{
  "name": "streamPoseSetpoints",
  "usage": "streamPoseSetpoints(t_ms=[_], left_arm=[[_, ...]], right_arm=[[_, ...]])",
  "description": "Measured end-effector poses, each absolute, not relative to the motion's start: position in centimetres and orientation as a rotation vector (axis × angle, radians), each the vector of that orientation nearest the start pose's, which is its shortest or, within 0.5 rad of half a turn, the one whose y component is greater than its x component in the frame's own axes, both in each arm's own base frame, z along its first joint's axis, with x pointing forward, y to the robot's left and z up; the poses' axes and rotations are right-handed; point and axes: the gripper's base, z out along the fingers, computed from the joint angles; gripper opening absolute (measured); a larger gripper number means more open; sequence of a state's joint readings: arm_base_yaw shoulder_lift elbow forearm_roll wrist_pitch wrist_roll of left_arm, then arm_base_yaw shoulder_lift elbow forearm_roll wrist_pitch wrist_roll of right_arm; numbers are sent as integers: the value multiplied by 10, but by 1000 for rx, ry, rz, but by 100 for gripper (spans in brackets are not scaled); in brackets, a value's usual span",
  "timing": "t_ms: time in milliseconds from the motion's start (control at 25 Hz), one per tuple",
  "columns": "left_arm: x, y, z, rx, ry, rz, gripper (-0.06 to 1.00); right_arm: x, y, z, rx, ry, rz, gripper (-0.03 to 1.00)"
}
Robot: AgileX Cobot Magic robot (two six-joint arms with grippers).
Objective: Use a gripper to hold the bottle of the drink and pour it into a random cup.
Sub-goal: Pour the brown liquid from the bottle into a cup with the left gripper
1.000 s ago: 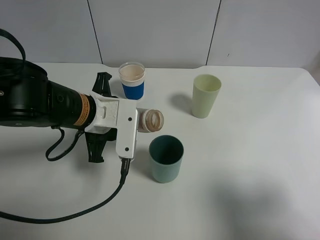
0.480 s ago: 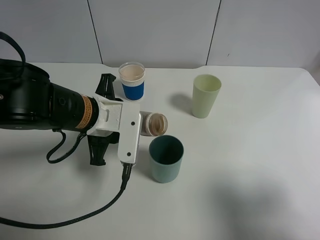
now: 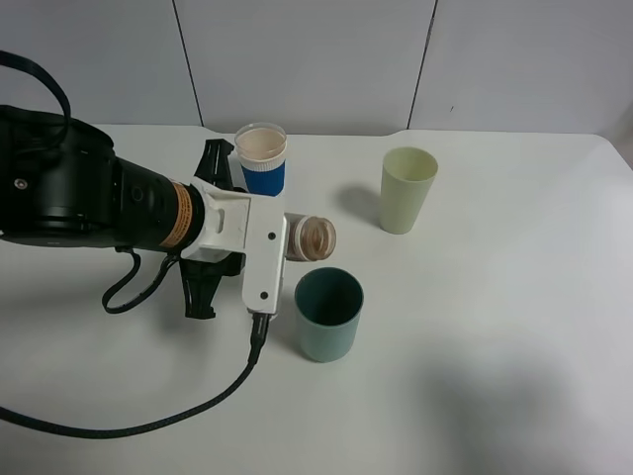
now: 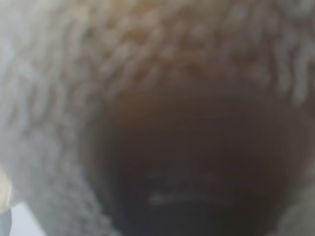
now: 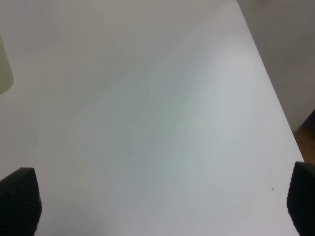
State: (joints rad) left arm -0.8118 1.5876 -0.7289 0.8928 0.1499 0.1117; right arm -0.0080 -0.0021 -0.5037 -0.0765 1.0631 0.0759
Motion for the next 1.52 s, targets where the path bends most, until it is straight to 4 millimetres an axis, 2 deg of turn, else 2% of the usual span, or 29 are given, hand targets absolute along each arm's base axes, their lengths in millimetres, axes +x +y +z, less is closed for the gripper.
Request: streamPoseSetpoints(t_ms=[640, 1280, 1520], left_arm=[[208, -209, 175, 1978, 1498, 331, 34], [210, -210, 179, 1968, 1488, 390, 34], [205, -214, 179, 1999, 1467, 422, 34]], right_arm=[[-6, -6, 278, 93, 2037, -51, 100], [-6, -6, 278, 93, 2037, -51, 100], [-6, -6, 278, 93, 2037, -51, 100]])
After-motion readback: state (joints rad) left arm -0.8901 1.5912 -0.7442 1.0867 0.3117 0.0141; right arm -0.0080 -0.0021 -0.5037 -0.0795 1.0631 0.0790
